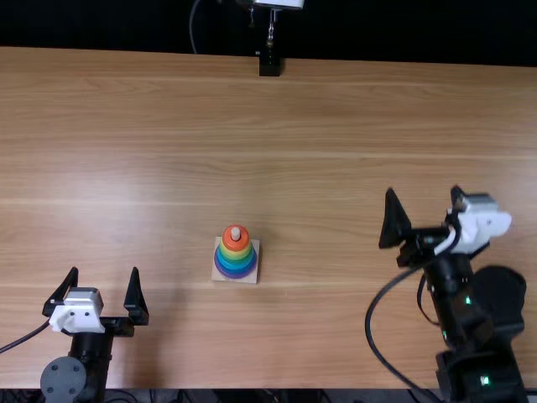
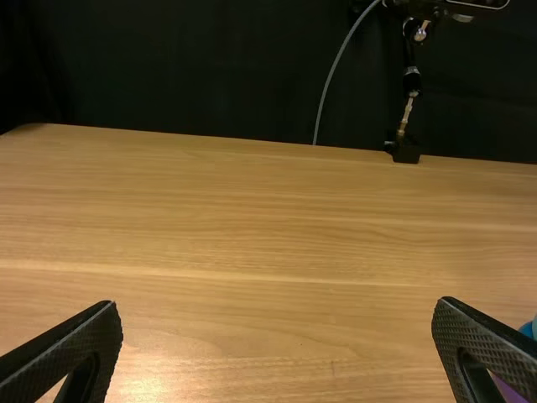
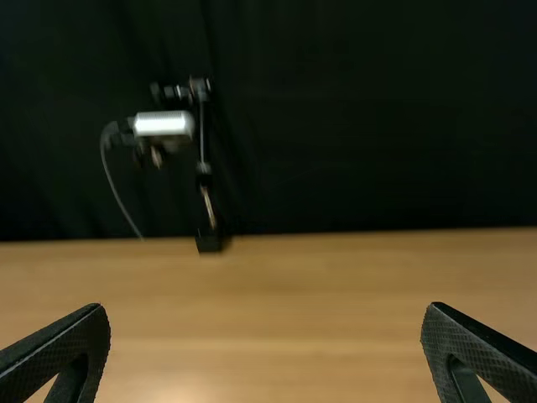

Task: Build the Hanoi tower: stack the rings onto the peg from bottom to top in this color order: purple, dark blue, light blue, dark green, light green, yellow, orange.

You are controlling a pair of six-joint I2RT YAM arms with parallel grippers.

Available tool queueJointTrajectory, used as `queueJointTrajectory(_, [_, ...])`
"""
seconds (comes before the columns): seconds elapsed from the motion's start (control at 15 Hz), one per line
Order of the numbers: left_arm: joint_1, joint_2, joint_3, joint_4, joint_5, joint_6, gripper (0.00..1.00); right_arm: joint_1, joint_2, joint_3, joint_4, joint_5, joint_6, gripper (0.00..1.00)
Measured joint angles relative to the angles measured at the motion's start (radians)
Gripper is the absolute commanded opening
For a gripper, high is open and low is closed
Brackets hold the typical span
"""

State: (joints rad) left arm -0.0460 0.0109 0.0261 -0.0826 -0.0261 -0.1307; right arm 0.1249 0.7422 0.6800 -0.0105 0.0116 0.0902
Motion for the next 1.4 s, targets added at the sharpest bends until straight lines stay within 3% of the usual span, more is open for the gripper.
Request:
queueJointTrajectory(0.27, [0.000,0.000,0.000,0.000,0.000,0.000,1.00,-0.034,-0.410,-0.200,0.020,0.011,0.000,1.00])
queueJointTrajectory(0.4, [0.000,0.000,0.000,0.000,0.000,0.000,1.00,-0.034,-0.570,-0.297,0.010,0.043,0.000,1.00])
queueJointTrajectory(0.6, [0.000,0.000,0.000,0.000,0.000,0.000,1.00,-0.034,-0.709,-0.375,0.014,0.065,-0.002,1.00])
queueJointTrajectory(0.87, [0.000,0.000,0.000,0.000,0.000,0.000,1.00,-0.062,-0.730,-0.462,0.003,0.068,-0.003,1.00])
queueJointTrajectory(1.4, [0.000,0.000,0.000,0.000,0.000,0.000,1.00,-0.062,-0.730,-0.462,0.010,0.077,-0.003,1.00])
